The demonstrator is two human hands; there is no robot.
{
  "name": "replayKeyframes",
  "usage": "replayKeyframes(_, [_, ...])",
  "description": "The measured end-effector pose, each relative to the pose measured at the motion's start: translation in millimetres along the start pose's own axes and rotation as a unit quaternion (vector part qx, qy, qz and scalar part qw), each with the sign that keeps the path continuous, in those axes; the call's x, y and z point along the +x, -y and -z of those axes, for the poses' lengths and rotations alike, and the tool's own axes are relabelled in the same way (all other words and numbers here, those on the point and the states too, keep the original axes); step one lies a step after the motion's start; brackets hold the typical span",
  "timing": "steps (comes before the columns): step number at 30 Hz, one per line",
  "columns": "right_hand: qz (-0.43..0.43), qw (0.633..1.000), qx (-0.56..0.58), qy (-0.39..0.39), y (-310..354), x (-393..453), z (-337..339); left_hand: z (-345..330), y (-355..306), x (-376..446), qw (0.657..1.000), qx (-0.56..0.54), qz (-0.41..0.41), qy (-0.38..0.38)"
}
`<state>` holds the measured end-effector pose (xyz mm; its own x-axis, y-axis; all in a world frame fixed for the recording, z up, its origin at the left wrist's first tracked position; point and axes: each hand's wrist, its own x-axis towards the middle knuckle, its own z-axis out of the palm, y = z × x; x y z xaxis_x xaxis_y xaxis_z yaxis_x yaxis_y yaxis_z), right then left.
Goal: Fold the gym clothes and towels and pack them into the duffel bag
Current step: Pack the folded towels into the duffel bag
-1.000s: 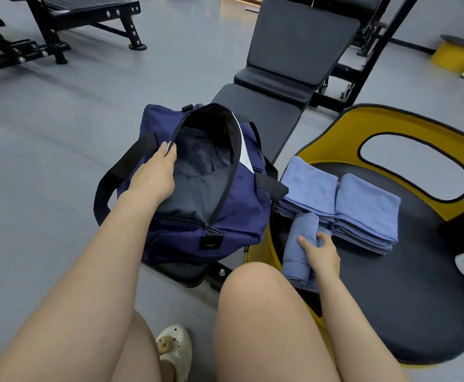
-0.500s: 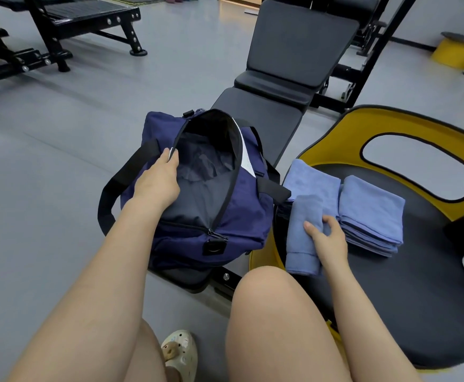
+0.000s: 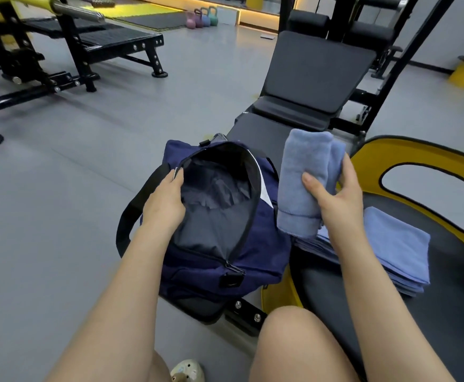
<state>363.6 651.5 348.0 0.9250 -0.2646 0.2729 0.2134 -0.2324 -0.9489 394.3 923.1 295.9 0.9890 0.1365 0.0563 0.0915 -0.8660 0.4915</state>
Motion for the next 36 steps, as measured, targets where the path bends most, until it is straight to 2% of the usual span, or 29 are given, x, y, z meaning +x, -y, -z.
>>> replayKeyframes(7, [0.01,0.999,0.025,0.046,38,22,-80,-1,1,8,1.0,0.007,0.008,-0.002])
replayKeyframes(12, [0.029,0.989,-0.083,0.12,33,31,-137,1,1,20,0.999,-0.04,0.026,0.012])
replayKeyframes(16, [0.055,0.957,-0.243,0.147,11,41,-157,5,-2,27,0.997,-0.072,0.035,0.012])
replayKeyframes(20, [0.086,0.914,-0.352,0.183,-11,41,-162,10,-7,31,0.996,-0.067,0.06,0.0])
replayKeyframes(27, [0.081,0.844,-0.468,0.248,-21,48,-179,18,-13,32,0.994,-0.068,0.083,0.003])
replayKeyframes(32, [0.042,0.834,-0.483,0.266,-35,59,-194,19,-15,29,0.993,-0.082,0.078,0.014])
replayKeyframes(36, [0.005,0.843,-0.486,0.232,-44,74,-202,19,-16,27,0.995,-0.072,0.072,0.023])
